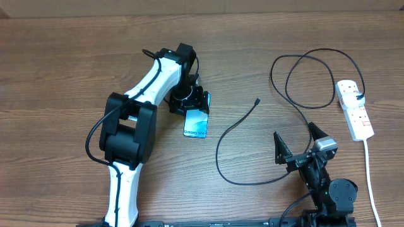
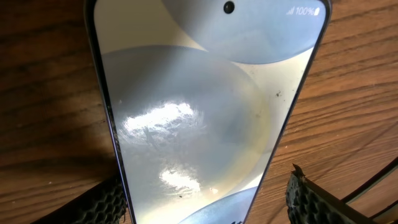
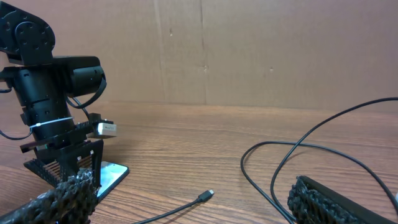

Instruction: Plug charger to phone and switch on socket

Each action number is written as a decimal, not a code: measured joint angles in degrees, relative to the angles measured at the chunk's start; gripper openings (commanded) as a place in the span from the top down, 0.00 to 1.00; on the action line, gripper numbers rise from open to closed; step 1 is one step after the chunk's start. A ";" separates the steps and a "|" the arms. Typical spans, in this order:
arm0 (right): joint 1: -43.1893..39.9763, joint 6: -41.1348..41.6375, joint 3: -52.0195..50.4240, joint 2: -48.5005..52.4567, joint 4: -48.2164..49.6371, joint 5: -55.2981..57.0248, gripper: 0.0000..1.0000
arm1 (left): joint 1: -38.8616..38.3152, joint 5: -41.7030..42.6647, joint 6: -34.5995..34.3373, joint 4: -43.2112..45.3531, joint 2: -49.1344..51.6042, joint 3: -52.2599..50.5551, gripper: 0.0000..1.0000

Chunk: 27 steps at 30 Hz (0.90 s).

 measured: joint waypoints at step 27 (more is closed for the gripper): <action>0.00 0.02 0.00 0.00 0.02 0.02 0.00 | -5.84 -11.82 -5.68 0.76 -0.02 0.52 0.06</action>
